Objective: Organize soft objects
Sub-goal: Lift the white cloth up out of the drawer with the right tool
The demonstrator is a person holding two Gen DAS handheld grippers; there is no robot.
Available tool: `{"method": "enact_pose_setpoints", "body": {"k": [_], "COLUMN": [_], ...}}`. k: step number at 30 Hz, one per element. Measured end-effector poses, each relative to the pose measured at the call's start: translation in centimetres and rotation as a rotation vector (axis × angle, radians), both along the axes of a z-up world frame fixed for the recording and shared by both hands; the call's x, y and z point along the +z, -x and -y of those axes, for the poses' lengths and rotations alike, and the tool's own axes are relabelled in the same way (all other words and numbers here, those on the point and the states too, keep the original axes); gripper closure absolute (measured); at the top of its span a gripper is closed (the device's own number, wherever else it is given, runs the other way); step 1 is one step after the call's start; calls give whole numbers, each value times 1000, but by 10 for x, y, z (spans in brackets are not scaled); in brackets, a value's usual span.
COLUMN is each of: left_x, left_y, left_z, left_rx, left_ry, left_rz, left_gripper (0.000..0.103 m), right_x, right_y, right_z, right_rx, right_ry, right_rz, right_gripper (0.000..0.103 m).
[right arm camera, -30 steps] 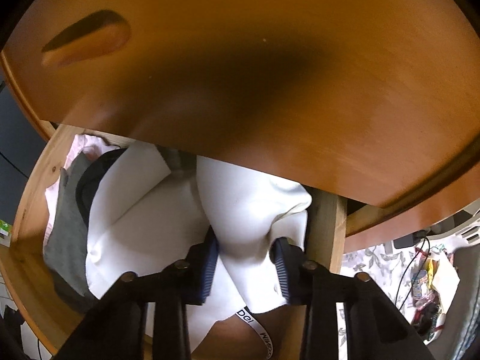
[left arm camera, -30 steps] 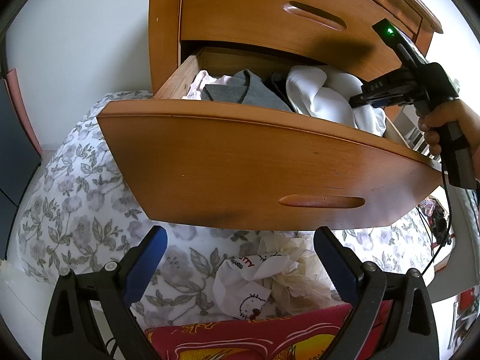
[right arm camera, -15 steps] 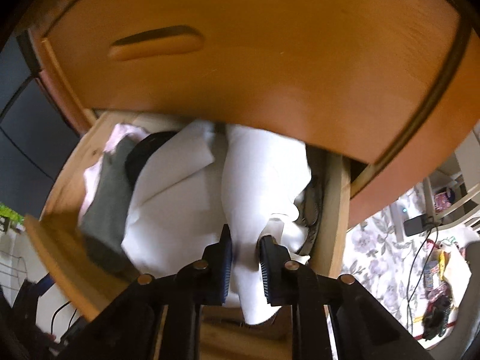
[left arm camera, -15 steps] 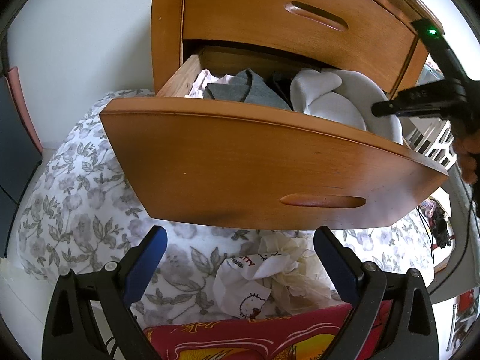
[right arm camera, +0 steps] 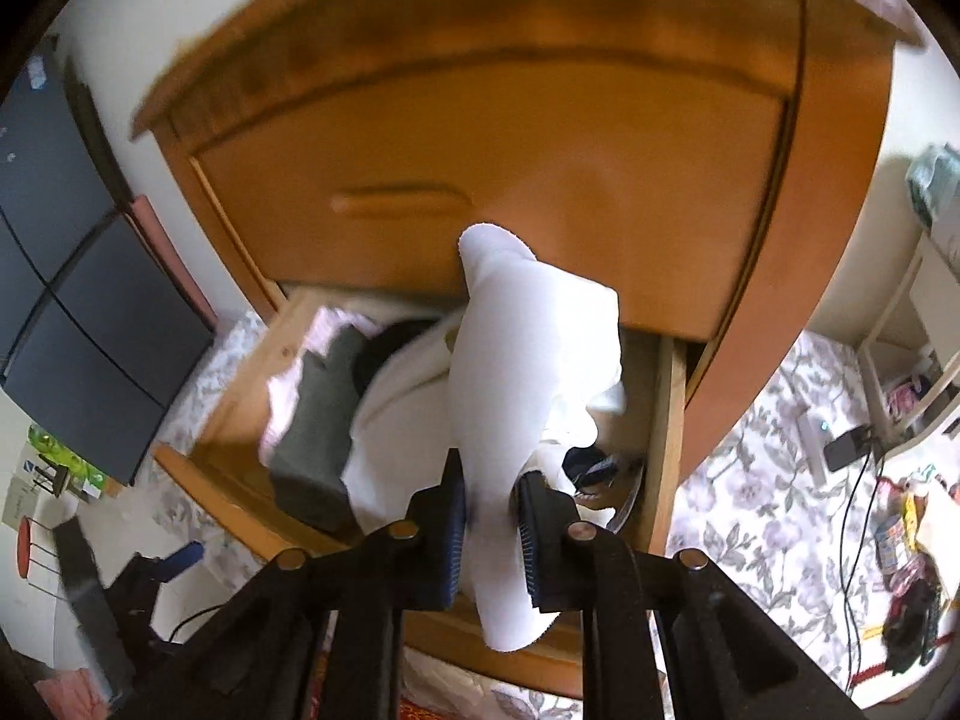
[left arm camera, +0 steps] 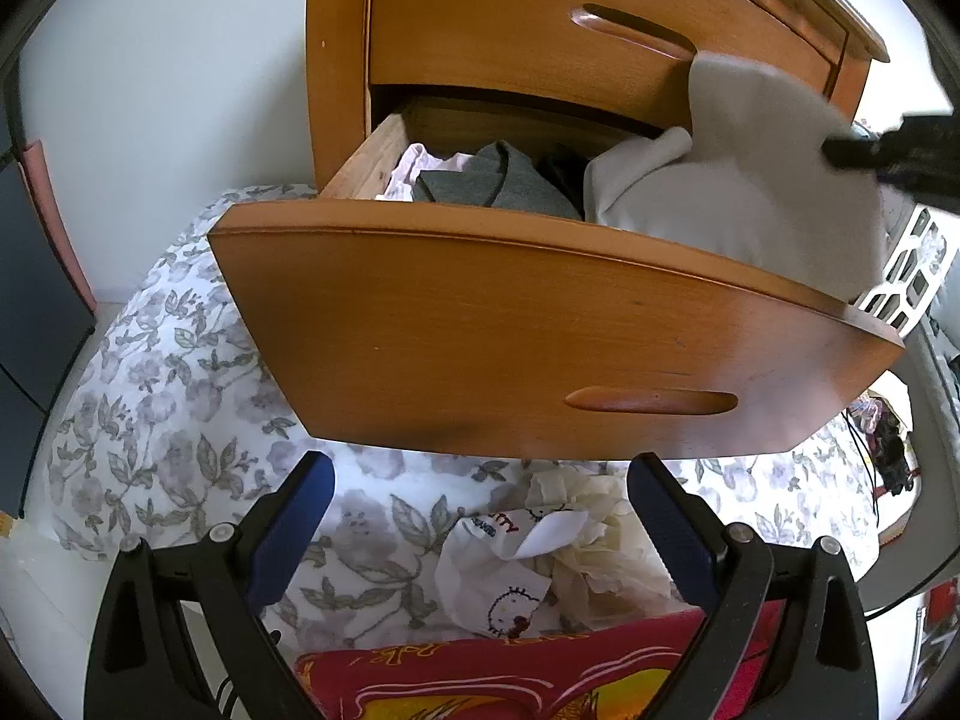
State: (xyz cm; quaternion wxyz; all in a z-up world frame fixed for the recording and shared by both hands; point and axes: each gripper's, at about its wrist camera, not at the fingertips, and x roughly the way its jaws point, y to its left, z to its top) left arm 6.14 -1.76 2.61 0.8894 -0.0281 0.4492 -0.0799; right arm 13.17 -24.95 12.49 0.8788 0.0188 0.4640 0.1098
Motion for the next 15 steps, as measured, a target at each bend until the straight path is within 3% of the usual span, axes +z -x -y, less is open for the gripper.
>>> {"method": "enact_pose_setpoints", "body": {"k": [15], "left_x": [3], "left_y": [3], "left_z": [-3], "left_rx": [18], "left_ry": [-4], "left_rz": [14], "left_gripper": [5], "right_x": [89], "right_y": [19], "right_z": [-25], "right_rx": [8], "right_ry": [76], "right_rz": [179], "right_gripper": [88]}}
